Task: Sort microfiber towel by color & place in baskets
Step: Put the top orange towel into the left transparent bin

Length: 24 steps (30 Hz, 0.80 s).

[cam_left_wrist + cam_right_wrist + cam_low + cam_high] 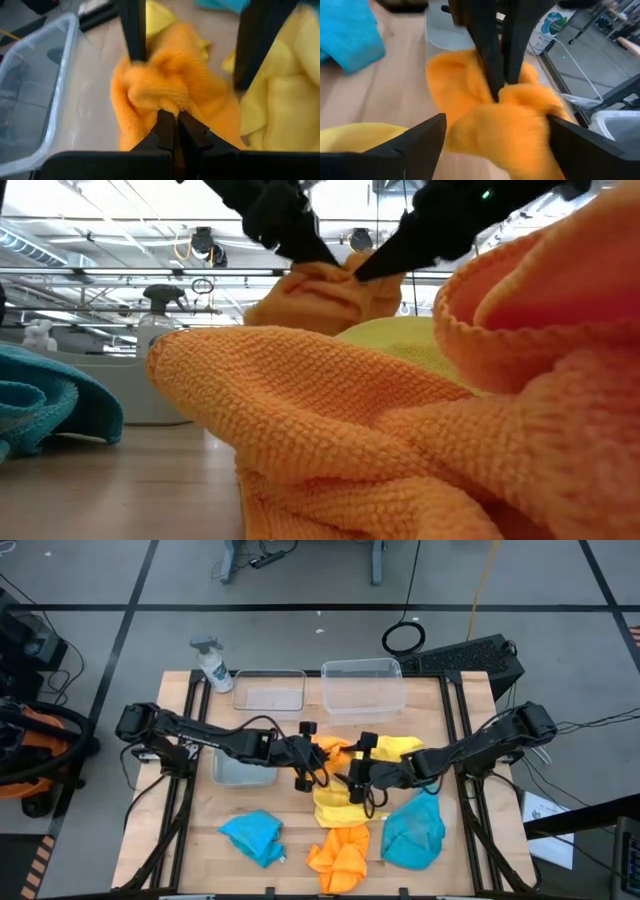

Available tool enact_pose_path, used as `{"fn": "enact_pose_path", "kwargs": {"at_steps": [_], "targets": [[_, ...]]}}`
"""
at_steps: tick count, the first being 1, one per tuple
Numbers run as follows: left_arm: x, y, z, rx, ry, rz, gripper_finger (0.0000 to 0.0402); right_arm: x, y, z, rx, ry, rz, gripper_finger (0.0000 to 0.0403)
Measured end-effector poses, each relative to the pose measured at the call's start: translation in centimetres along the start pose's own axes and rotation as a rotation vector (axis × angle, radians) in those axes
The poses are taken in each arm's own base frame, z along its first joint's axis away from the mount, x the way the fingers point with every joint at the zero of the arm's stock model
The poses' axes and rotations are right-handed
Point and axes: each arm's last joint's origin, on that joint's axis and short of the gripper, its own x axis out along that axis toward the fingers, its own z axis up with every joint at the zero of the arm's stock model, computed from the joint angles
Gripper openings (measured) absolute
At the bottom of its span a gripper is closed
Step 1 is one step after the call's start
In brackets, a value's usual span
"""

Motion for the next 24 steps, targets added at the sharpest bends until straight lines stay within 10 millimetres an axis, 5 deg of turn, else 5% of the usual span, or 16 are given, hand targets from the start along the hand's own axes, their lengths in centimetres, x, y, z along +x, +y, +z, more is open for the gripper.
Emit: {"fn": "enact_pose_path", "kwargs": {"at_steps": [6, 15, 24], "targets": [[-0.7, -0.8, 0.6, 0.021, -0.033, -0.003, 0.0009, 2.4, 0.0, -0.5, 0.014, -0.032, -0.061, 0.0338], [-1.7, -2.1, 1.3, 0.088, -0.051, 0.037, 0.0009, 3.1, 0.0, -0.5, 0.104, -0.064, -0.046, 0.0325], [-2.4, -2.9, 1.8, 0.081, -0.092, 0.016, 0.0036, 3.1, 0.1, -0.2, 0.094, -0.096, 0.003, 0.0166]]}}
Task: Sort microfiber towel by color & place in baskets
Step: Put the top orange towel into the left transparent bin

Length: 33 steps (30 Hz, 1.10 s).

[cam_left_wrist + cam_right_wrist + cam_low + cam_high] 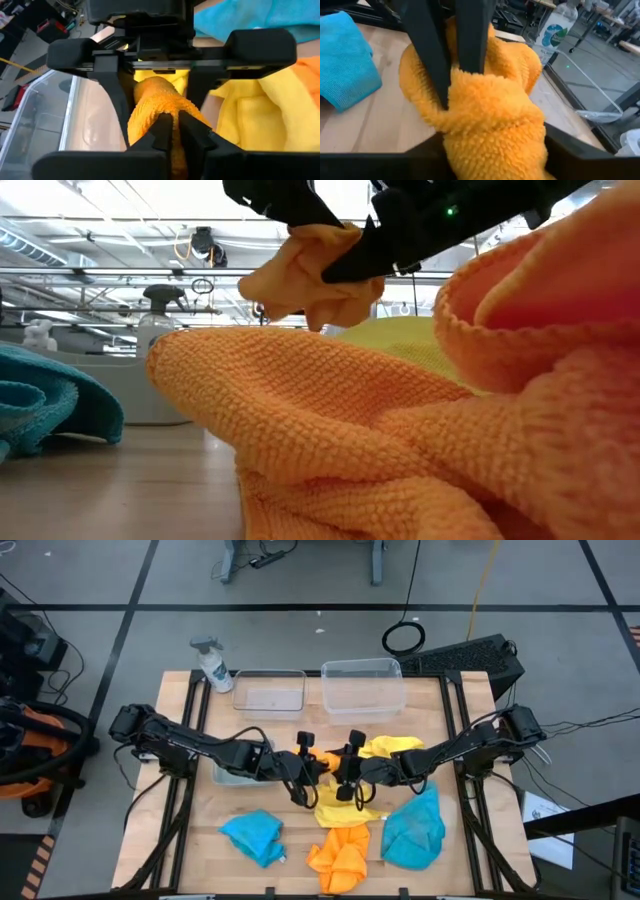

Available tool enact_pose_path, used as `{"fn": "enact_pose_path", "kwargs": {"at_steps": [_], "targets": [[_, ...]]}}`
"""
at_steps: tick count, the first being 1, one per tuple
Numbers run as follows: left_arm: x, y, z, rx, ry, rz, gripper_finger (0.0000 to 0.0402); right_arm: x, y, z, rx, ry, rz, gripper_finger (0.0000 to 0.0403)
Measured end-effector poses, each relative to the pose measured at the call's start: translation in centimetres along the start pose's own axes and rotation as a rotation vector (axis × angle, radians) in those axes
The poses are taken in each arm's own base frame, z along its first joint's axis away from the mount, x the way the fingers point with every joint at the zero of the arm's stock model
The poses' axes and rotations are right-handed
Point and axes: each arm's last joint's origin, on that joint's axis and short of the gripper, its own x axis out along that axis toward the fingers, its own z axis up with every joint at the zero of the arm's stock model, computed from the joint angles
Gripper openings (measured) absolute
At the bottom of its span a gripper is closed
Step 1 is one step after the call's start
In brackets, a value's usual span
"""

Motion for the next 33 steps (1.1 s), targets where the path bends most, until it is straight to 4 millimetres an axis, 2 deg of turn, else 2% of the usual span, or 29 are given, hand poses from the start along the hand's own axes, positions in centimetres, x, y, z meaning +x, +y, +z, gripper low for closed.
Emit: {"fn": "enact_pose_path", "kwargs": {"at_steps": [4, 7, 11, 14, 19, 27, 33], "targets": [[0.0, -0.1, -0.1, -0.057, 0.006, -0.008, 0.0094, 0.0, 0.0, -0.2, -0.033, 0.014, -0.001, 0.0077], [-0.4, -0.5, -0.3, -0.063, 0.039, -0.031, 0.0152, 0.0, 0.0, -0.3, -0.06, 0.022, 0.0, 0.0027], [-0.7, -1.1, -0.7, -0.059, 0.106, 0.005, 0.0226, 0.0, 0.0, -0.3, -0.097, 0.022, -0.005, 0.0023], [-1.0, -1.4, -0.8, -0.039, 0.146, 0.079, 0.026, -0.1, -0.1, -0.1, -0.125, 0.021, -0.014, 0.0043], [-2.1, -2.0, -0.8, -0.009, 0.183, 0.174, 0.0273, -0.7, -0.5, 0.3, -0.165, 0.026, -0.012, 0.0065], [-5.2, -3.2, -0.4, -0.036, 0.167, 0.146, 0.0273, -1.9, -0.8, 0.5, -0.205, 0.064, 0.022, 0.0041], [-4.5, -2.7, -0.8, -0.063, 0.186, 0.152, 0.0273, -2.9, 0.1, 1.1, -0.275, 0.021, 0.096, 0.0048]]}}
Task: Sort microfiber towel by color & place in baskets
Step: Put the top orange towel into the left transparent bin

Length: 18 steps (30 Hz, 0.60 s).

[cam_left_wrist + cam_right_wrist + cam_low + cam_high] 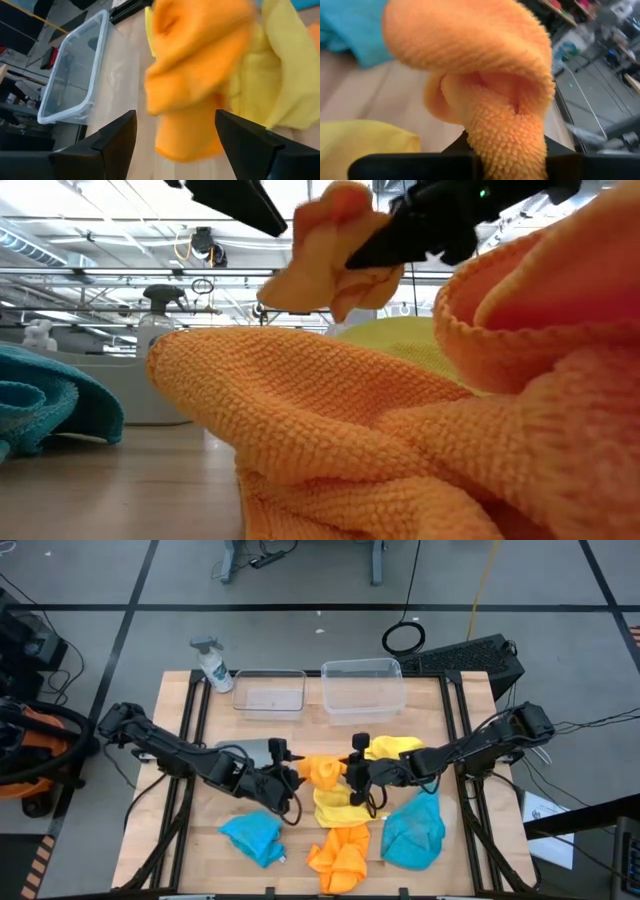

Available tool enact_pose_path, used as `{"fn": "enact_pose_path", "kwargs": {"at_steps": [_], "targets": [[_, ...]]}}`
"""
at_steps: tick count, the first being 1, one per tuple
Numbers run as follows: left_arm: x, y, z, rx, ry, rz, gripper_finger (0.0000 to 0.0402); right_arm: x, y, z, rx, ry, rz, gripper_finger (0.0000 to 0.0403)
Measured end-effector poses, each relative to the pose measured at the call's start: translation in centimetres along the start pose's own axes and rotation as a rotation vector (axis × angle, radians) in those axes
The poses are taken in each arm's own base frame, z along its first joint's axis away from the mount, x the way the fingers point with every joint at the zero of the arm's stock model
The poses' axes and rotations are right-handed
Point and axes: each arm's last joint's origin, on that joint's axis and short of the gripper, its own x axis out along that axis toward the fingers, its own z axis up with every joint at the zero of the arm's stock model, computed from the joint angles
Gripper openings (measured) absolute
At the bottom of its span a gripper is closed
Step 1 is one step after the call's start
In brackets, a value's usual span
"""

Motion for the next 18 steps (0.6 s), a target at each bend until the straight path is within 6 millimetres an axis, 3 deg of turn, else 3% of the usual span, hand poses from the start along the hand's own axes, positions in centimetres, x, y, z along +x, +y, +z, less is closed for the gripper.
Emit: {"fn": "enact_pose_path", "kwargs": {"at_steps": [10, 18], "targets": [[3.5, 0.4, 0.5, -0.006, -0.055, -0.124, 0.0273, -3.6, -0.2, 2.3, -0.167, -0.127, 0.023, 0.0049], [3.4, 1.3, 3.0, -0.048, -0.291, -0.057, 0.0273, -5.1, -1.2, 3.3, -0.028, -0.193, 0.01, 0.006]]}}
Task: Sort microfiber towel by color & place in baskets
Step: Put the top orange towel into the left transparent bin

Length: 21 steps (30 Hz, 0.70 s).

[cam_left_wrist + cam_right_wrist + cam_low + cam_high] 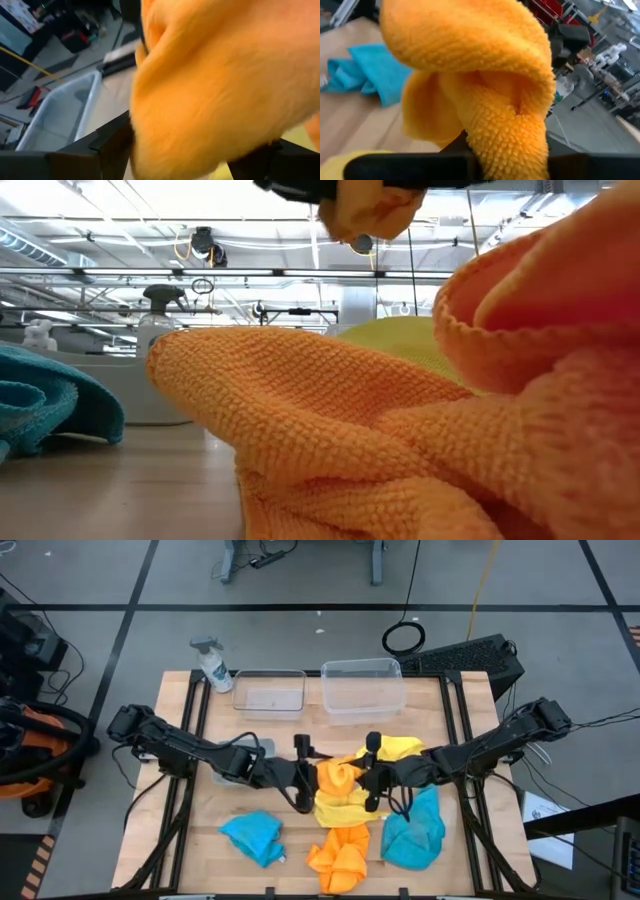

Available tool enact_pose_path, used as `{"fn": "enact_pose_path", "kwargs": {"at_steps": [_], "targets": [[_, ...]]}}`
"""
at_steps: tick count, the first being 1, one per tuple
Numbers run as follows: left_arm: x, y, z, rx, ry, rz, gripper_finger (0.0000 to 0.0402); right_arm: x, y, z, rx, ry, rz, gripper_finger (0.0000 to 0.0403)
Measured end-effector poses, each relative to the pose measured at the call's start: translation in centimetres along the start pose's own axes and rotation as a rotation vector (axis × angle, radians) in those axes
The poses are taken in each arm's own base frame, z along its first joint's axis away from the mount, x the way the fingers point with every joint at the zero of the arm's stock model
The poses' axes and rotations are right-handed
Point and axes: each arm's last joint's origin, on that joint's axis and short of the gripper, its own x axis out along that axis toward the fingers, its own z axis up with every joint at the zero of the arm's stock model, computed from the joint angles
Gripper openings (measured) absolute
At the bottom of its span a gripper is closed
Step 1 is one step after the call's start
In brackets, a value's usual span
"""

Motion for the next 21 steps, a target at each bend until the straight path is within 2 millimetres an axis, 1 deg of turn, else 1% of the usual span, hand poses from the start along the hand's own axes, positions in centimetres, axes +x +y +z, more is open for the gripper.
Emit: {"fn": "enact_pose_path", "kwargs": {"at_steps": [3, 6, 9, 12, 16, 21], "targets": [[0.2, 0.3, 0.1, -0.014, -0.022, -0.02, 0.0273, 0.0, -0.1, 0.1, 0.052, -0.006, -0.005, 0.0078], [0.9, 0.5, -0.4, -0.02, -0.009, -0.039, 0.0273, 0.0, -0.2, 0.2, 0.11, -0.022, -0.019, 0.0099], [1.9, 0.6, -0.7, -0.022, -0.007, -0.025, 0.0273, 0.0, -0.3, 0.5, 0.164, -0.048, -0.03, 0.0122], [2.3, 0.9, -0.6, -0.017, -0.033, -0.007, 0.0273, 0.1, -0.4, 0.4, 0.225, -0.04, -0.035, 0.0149], [2.4, 1.3, -0.7, -0.027, -0.035, 0.003, 0.0273, 0.1, -0.3, -0.5, 0.272, 0.054, -0.078, 0.0198], [2.3, 1.4, -0.8, -0.023, -0.017, 0.024, 0.0273, -0.7, -0.6, -0.8, 0.308, 0.111, -0.062, 0.0271]]}}
